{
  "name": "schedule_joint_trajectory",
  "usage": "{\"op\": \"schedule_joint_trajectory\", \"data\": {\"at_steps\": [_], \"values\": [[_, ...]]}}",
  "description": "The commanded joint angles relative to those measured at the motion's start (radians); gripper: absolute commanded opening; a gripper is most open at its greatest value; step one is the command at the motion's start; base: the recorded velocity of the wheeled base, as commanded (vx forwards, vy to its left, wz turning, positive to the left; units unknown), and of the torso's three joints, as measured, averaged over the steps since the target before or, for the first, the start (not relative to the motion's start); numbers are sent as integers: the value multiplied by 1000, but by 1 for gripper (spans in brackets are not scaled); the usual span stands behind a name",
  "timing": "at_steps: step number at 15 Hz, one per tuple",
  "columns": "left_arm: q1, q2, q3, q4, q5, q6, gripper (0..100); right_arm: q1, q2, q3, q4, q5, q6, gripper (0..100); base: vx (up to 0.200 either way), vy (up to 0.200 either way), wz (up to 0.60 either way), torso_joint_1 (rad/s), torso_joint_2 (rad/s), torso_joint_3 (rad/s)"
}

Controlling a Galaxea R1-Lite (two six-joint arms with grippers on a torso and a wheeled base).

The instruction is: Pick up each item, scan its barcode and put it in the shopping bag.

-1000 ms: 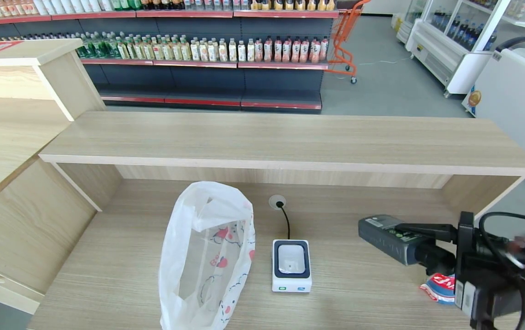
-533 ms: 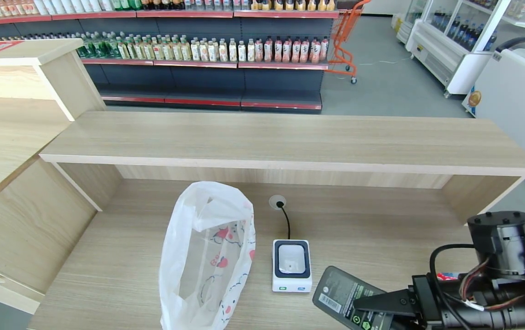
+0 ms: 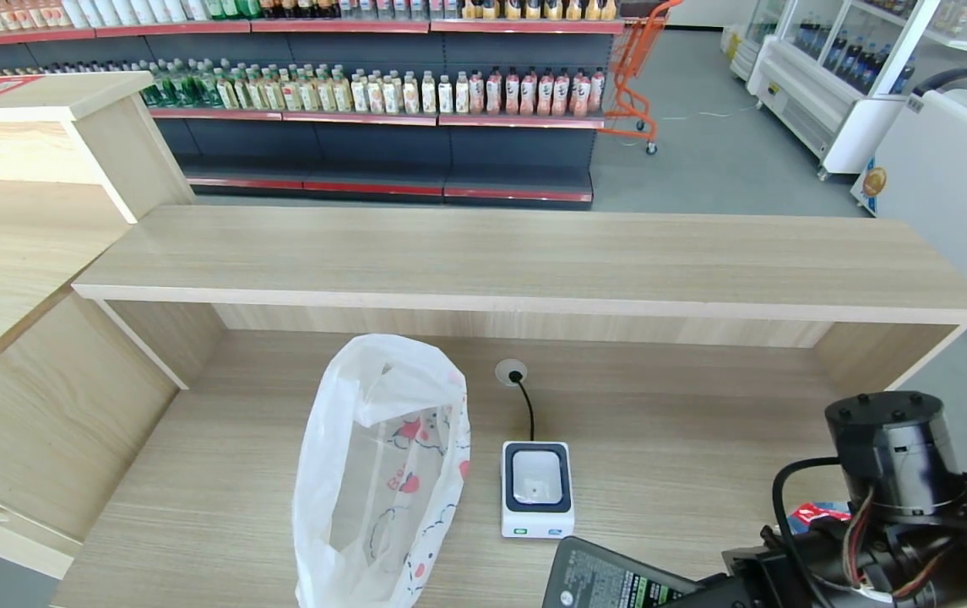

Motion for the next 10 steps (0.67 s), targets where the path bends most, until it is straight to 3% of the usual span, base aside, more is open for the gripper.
{"op": "schedule_joint_trajectory", "data": {"at_steps": [1, 10], "values": [[0, 0, 0, 0, 0, 0, 100, 3, 22, -1, -17, 2, -1, 0, 0, 0, 0, 0, 0, 0], [0, 0, 0, 0, 0, 0, 100, 5, 29, -1, -32, 2, -13, 0, 0, 0, 0, 0, 0, 0]]}}
